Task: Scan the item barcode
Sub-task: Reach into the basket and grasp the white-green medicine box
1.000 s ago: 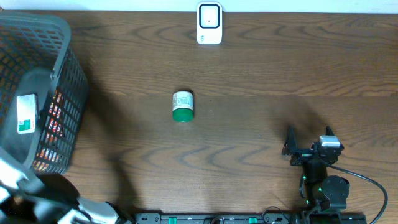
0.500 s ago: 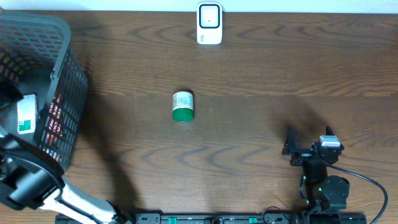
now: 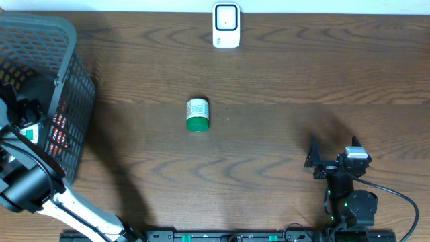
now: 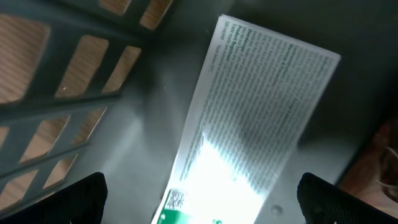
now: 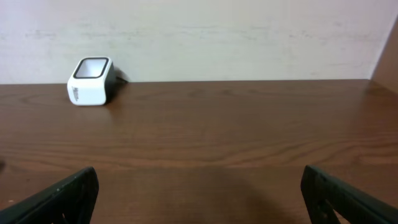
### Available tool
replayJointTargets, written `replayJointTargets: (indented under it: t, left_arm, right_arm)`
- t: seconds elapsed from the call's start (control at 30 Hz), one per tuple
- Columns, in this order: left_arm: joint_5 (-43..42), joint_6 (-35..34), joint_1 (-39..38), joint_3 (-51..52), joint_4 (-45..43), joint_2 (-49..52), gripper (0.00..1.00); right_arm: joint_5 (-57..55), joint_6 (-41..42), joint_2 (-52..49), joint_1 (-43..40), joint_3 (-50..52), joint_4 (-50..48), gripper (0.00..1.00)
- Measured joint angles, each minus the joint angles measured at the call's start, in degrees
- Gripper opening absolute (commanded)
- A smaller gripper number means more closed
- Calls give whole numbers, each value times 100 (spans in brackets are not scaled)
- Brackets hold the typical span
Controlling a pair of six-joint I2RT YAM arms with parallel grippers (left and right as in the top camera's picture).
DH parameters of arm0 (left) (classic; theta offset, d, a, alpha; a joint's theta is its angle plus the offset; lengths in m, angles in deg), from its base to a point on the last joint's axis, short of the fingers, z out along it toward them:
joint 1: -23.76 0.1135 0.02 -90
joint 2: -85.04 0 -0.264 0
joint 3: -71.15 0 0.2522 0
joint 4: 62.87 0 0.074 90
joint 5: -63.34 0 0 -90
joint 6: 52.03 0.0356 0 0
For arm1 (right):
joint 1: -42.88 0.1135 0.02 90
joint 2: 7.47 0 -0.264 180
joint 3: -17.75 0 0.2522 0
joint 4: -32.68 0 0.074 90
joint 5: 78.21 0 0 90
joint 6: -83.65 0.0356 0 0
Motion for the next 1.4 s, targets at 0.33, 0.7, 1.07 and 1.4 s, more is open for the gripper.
replayJointTargets:
  t: [0.33, 0.7, 1.07, 1.4]
  left_arm:
    - [-35, 59, 24, -7, -85, 286, 95]
    - [-138, 35, 33, -9, -181, 313, 69]
    - [-92, -186, 33, 31, -120, 199, 66]
    - [-168, -461, 44, 107, -74, -1589, 72]
  right_arm:
    - [0, 0, 0, 0, 0, 0, 99]
    - [2, -2, 0, 0, 0, 0, 99]
    - [0, -2, 0, 0, 0, 0, 99]
    - [0, -2, 0, 0, 0, -2, 99]
